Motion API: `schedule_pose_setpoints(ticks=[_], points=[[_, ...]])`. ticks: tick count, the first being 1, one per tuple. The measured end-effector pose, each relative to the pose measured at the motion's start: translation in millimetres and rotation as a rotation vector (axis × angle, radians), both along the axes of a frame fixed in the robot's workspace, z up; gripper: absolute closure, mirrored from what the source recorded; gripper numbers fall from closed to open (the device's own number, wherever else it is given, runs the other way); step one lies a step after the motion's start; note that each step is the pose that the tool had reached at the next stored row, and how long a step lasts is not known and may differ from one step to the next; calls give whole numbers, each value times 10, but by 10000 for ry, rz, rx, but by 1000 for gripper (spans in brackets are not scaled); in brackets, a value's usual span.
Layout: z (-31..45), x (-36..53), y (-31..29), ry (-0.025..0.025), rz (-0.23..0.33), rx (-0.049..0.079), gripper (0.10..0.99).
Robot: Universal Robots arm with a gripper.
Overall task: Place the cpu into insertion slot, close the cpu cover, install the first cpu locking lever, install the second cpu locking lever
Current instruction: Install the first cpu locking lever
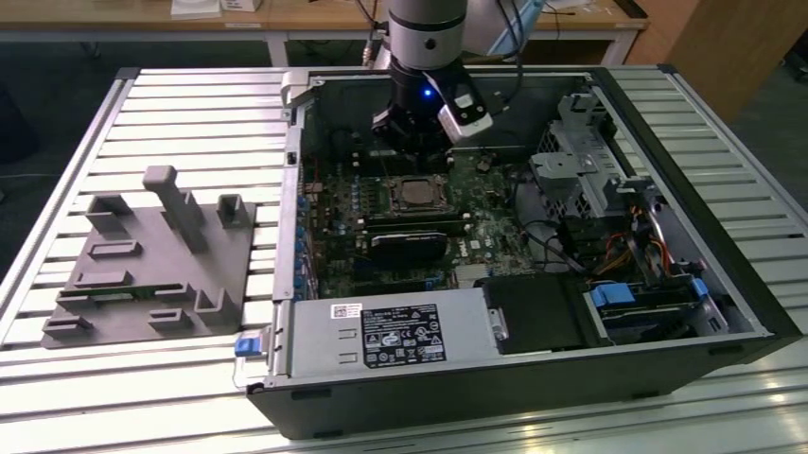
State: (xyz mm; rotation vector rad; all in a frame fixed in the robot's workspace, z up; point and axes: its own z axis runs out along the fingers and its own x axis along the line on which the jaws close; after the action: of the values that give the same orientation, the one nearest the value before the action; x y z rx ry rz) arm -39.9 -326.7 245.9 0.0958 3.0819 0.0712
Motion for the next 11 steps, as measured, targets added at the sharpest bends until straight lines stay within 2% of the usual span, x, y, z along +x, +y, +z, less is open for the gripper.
schedule_pose_setpoints(ticks=[6,11], points=[[0,-197,0,-2,0,2,980],[-1,-406,0,-8,-1,3,980]])
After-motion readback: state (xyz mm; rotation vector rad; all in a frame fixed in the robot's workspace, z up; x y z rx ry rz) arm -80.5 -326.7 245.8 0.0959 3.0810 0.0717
